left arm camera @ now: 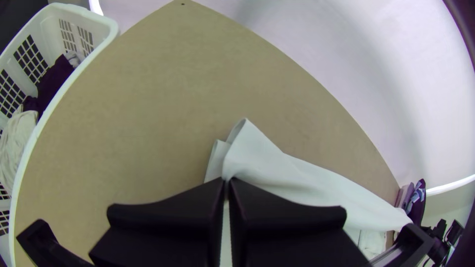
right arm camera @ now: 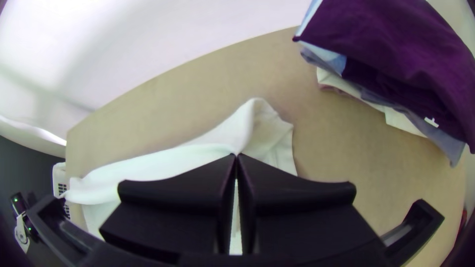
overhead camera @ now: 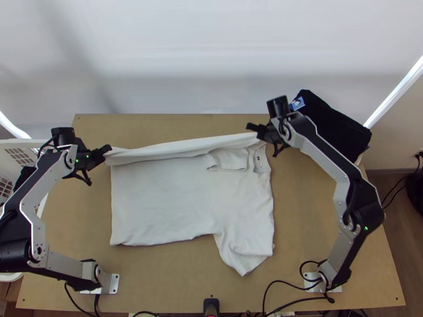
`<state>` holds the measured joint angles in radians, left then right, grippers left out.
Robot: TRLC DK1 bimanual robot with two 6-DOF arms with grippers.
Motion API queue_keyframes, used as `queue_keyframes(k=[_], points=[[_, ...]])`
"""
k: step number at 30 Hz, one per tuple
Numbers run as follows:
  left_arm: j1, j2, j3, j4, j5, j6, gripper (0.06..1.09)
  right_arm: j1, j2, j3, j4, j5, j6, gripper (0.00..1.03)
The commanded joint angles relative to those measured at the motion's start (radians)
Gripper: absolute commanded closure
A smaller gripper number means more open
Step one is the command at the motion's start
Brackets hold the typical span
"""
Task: Fold the t-shirt
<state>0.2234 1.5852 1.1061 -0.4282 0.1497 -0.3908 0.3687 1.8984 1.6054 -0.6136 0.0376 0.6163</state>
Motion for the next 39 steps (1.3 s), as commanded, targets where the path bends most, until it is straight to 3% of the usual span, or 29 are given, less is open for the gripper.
queue_keyframes(k=[1, 15, 17, 21, 24, 26, 32, 39], points=[[-0.004, -0.044, -0.054, 0.016, 0.008, -0.025, 1.05, 0.021, -0.081, -0.122, 0.068, 0.016, -0.007, 1.0], [-0.029, -0.172, -0.207, 0.005, 0.008, -0.029, 1.03, 0.026, -0.125, -0.269, 0.109, 0.024, 0.002, 0.99], [-0.03, -0.191, -0.224, -0.014, 0.008, -0.031, 0.88, 0.026, -0.133, -0.275, 0.109, 0.025, 0.0, 0.95], [-0.035, -0.225, -0.253, -0.046, 0.047, -0.014, 0.4, 0.022, -0.182, -0.308, 0.107, 0.033, 0.002, 0.73], [-0.033, -0.24, -0.25, -0.063, 0.054, 0.015, 0.21, 0.012, -0.231, -0.337, 0.107, 0.031, 0.002, 0.54], [-0.019, -0.245, -0.242, -0.07, 0.056, 0.035, 0.18, -0.002, -0.271, -0.354, 0.107, 0.031, 0.0, 0.47], [0.011, -0.315, -0.226, -0.106, 0.067, 0.063, 0.18, -0.008, -0.441, -0.42, 0.029, 0.01, 0.005, 0.4], [0.01, -0.442, -0.195, -0.231, 0.083, 0.144, 0.18, 0.049, -0.573, -0.432, -0.328, -0.013, 0.063, 0.4]])
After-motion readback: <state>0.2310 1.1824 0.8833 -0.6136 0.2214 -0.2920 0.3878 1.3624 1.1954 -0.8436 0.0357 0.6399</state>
